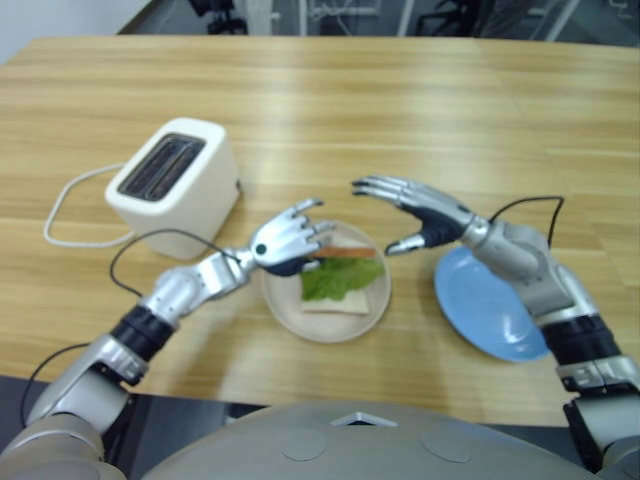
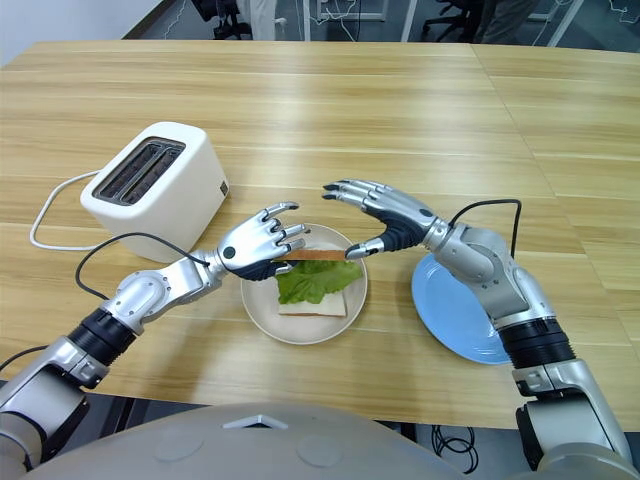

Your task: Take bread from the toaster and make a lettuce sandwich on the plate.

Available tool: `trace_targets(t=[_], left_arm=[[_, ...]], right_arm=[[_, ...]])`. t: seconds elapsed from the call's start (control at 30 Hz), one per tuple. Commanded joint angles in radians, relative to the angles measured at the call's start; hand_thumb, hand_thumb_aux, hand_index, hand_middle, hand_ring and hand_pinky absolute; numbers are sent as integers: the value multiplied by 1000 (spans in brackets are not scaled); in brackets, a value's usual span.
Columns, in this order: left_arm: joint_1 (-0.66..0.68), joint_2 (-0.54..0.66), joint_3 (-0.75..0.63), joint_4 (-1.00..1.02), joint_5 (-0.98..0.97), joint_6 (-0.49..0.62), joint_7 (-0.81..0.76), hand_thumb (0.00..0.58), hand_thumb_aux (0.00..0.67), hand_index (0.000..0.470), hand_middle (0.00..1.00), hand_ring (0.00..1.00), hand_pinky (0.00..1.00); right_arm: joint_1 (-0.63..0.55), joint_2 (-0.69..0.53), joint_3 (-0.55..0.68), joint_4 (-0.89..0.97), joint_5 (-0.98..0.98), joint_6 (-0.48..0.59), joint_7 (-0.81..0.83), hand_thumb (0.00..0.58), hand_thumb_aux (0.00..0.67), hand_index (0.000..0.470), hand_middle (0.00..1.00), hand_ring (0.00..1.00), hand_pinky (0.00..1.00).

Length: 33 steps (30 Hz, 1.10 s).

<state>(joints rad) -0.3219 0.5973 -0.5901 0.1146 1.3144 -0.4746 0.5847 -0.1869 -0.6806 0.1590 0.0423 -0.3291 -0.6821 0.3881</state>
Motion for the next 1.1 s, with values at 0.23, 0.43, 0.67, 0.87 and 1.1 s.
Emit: trace_targets(t=[0.23,0.43,0.67,0.87,1.1], left_arm=[[17,2,-50,16,27,13,5,580,670,460,1000,1000,1000],[19,9,-67,18,38,23,10,580,670,460,1000,1000,1000],[31,14,-77,2,38,33,7,580,670,460,1000,1000,1000],[39,17,-77,-7,37,38,4,580,670,460,1000,1000,1000],[49,20,-78,-21,37,42,0,580,670,460,1000,1000,1000]], right_arm=[[45,-22,38,-16,9,13,101,0,0,0,0,0,0],[63,-34,59,-8,3,23,137,0,0,0,0,0,0],[93,-48,84,4,-17,28,177,0,0,0,0,0,0],[107,-50,109,12,-29,30,199,0,0,0,0,0,0],[128,-54,160,25,-57,31,238,0,0,0,0,0,0]])
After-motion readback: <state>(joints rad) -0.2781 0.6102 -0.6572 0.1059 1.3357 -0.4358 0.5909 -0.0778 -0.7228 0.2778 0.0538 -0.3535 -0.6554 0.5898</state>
